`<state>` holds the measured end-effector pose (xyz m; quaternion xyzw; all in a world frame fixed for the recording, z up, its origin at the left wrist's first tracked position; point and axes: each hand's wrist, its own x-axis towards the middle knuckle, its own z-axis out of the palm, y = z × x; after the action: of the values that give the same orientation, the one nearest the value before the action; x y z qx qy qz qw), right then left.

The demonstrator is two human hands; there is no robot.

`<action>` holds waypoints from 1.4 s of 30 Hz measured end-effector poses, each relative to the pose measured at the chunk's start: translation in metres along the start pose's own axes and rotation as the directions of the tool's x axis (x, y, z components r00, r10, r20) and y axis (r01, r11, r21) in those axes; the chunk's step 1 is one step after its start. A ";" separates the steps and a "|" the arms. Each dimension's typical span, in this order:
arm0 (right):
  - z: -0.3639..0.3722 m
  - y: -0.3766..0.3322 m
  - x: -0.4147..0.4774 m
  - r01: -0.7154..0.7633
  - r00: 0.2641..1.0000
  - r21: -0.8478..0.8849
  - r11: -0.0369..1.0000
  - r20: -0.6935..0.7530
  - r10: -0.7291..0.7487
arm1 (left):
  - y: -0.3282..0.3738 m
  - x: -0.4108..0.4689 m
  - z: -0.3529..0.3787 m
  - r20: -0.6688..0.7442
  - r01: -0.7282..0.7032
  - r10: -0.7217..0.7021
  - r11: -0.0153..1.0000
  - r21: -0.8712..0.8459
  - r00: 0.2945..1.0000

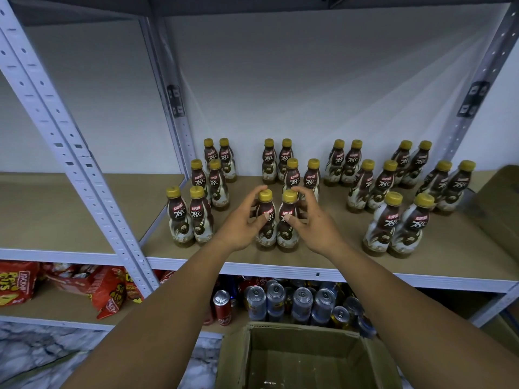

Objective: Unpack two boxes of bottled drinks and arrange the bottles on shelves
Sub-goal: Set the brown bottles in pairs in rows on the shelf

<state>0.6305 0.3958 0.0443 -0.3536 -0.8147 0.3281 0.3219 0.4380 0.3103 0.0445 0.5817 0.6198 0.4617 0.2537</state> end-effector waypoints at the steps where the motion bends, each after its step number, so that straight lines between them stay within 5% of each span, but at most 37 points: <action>1: 0.000 0.000 0.000 0.001 1.000 -0.003 1.000 -0.003 -0.001 | 0.000 0.000 0.000 0.003 0.001 -0.001 1.000 0.004 1.000; 30: -0.020 0.000 0.011 0.002 0.990 0.057 0.998 0.141 -0.010 | 0.010 0.000 -0.015 0.034 -0.007 0.006 1.000 0.010 0.999; 37: -0.055 -0.007 0.050 -0.021 1.000 0.038 0.999 0.001 0.021 | 0.025 0.044 -0.044 -0.140 -0.013 0.023 0.997 0.075 0.990; 42: -0.078 -0.001 0.096 -0.022 0.997 -0.040 0.999 -0.071 0.019 | 0.039 0.095 -0.047 -0.093 -0.025 0.034 0.995 0.098 0.995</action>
<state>0.6372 0.4946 0.1176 -0.3798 -0.8056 0.3022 0.3397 0.3991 0.3837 0.1204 0.5798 0.6441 0.4618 0.1890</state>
